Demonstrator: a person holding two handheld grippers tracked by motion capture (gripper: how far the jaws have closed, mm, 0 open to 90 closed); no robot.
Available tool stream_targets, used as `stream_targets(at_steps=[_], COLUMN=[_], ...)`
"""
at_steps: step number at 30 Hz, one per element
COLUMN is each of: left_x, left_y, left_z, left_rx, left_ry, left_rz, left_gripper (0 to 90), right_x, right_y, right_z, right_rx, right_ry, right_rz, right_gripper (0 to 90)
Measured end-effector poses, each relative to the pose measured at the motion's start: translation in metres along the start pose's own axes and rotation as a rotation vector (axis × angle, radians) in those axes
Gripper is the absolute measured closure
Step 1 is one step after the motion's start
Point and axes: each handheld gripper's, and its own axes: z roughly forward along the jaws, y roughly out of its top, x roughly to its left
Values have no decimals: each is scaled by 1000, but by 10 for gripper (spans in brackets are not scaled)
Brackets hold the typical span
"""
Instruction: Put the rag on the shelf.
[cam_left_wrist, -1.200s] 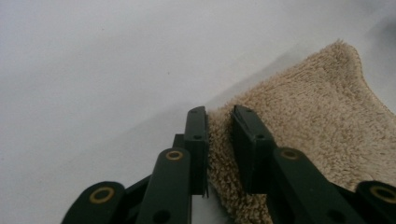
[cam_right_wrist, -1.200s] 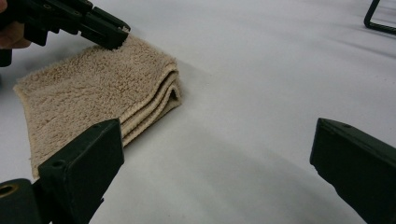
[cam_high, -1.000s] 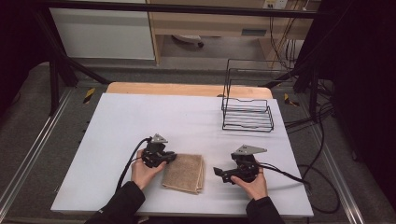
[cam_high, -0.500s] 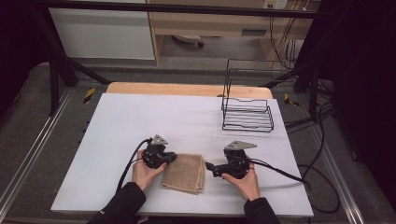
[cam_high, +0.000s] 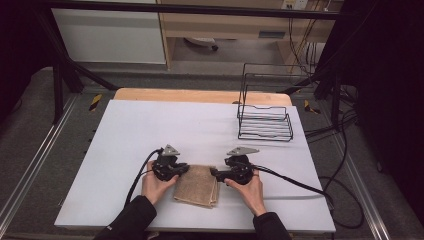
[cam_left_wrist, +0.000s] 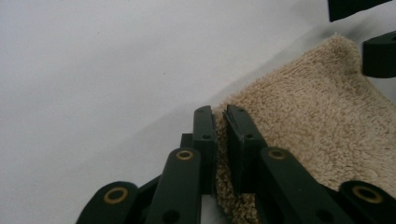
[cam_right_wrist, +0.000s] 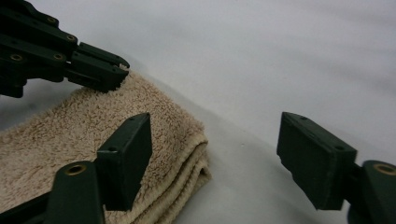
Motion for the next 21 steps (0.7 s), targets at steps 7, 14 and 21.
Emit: stream_targets(at_steps=[7,14,21], left_x=[0,0,0], left_y=[0,0,0], left_z=[0,0,0], left_rx=[1,1,0], left_ry=[1,1,-1], left_rz=[6,11,11], left_gripper=[820,818,817], right_x=[1,2,4], right_y=[-3,-6,-6], right_z=[7,10,11], right_rx=[30,37,53], right_ry=[7,29,68], right_rz=[16,29,63], right_gripper=[445,567,714])
